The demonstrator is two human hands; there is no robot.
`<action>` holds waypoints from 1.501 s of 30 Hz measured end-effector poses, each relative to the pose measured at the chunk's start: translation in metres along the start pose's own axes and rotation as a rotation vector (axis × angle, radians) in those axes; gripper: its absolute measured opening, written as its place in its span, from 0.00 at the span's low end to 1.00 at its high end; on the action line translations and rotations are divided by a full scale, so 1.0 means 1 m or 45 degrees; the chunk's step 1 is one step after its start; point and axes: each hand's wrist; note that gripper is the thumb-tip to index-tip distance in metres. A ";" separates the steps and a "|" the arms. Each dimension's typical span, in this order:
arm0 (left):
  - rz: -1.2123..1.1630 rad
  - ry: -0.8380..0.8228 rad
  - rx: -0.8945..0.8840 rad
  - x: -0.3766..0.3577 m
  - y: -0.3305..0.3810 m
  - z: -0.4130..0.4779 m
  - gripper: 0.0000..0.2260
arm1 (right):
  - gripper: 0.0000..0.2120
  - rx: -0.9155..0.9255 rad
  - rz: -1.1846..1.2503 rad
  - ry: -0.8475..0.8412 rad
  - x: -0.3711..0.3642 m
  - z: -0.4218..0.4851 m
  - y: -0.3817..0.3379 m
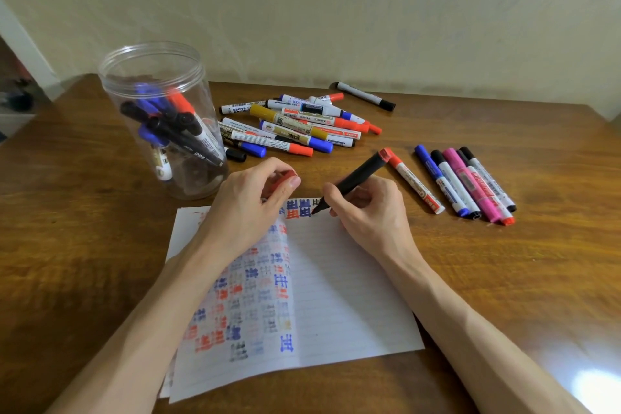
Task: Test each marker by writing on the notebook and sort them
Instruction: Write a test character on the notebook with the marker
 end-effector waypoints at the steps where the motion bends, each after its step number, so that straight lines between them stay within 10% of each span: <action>1: -0.002 0.000 0.000 0.000 0.000 0.000 0.22 | 0.05 0.009 -0.009 -0.007 0.000 0.000 0.000; 45: 0.007 0.004 0.013 -0.001 0.000 0.000 0.14 | 0.07 -0.082 -0.021 0.049 0.001 0.001 0.000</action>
Point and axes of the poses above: each hand's wrist, its own z-axis towards the middle knuckle, its own x-axis out of the back of the hand, y = z × x, and after that the axes turned 1 degree about x, right-handed
